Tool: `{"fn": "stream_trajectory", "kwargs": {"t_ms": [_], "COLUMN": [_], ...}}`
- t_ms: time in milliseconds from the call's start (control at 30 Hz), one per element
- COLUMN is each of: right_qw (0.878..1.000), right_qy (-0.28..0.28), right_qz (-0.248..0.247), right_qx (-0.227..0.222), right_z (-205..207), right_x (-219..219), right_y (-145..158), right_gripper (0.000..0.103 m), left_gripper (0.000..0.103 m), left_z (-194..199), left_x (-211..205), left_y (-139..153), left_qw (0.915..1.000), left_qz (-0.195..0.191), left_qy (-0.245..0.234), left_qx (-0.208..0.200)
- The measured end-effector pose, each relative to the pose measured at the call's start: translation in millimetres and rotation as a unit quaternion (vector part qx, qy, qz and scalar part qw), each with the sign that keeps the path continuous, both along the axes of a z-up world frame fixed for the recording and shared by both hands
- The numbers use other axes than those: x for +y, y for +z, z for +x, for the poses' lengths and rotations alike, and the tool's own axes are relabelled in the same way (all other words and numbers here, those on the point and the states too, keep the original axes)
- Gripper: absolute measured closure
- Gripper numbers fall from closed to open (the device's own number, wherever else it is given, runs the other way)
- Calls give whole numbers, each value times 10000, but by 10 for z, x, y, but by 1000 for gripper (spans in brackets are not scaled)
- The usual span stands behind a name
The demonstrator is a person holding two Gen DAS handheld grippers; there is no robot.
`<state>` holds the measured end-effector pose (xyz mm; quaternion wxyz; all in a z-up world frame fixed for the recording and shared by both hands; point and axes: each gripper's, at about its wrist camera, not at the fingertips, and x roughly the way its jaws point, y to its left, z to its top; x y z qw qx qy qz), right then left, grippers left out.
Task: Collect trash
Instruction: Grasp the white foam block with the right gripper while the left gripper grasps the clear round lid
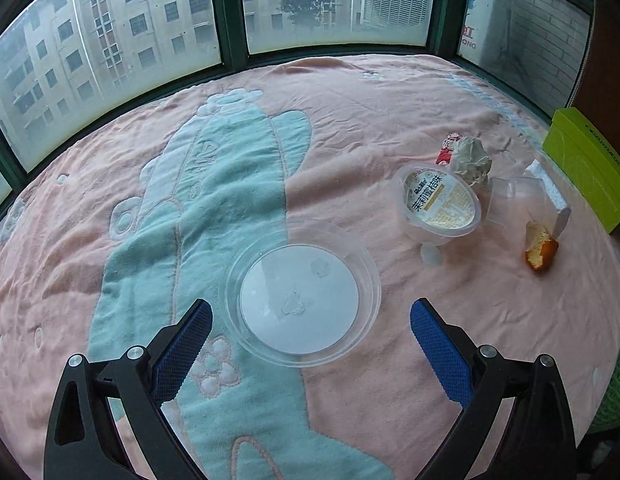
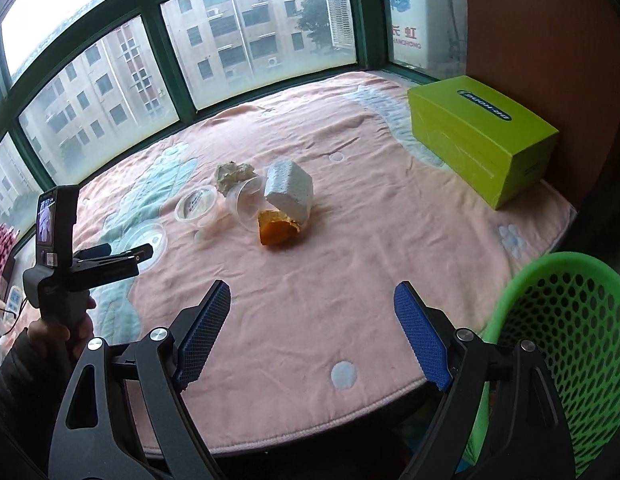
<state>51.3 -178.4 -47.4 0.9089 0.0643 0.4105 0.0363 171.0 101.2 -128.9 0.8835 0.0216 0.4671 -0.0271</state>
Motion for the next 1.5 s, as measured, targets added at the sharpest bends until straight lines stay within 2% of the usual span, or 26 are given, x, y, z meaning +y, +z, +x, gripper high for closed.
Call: {"fn": "stream_trajectory", "kwargs": {"t_ms": [233, 367, 467, 533, 767, 900, 1033, 1233, 1500], "right_qw": [9999, 9997, 9993, 9991, 9988, 9969, 9940, 9891, 9782], "right_qy": [95, 140, 182, 172, 184, 138, 40, -59, -321], "right_qz": [22, 142, 266, 293, 435, 763, 1069, 1455, 2016], "right_qx": [86, 151, 199, 236, 132, 105, 211, 206, 394], "right_z": [192, 320, 424, 503, 732, 905, 1098, 1262, 1449], "right_x": [91, 121, 139, 150, 180, 140, 78, 5, -132], "right_y": [-111, -186, -246, -282, -336, -351, -407, -454, -680], "right_gripper": [20, 20, 20, 20, 20, 20, 27, 32, 36], "left_gripper": [7, 7, 8, 13, 14, 14, 14, 14, 14], "left_z": [94, 133, 145, 147, 109, 95, 74, 53, 36], "left_x": [30, 70, 85, 99, 99, 105, 123, 151, 159], "left_y": [-142, -182, -190, -190, -191, -175, -143, -88, -22], "left_qw": [9999, 9998, 9997, 9997, 9998, 9997, 9997, 9995, 9992], "left_qz": [10, -144, -225, -232, -178, -212, -239, -271, -332], "left_qy": [-1, 5, -15, -13, -59, -56, -39, -1, 8], "left_qx": [123, 159, 125, 98, -35, -51, -93, -157, -214]}}
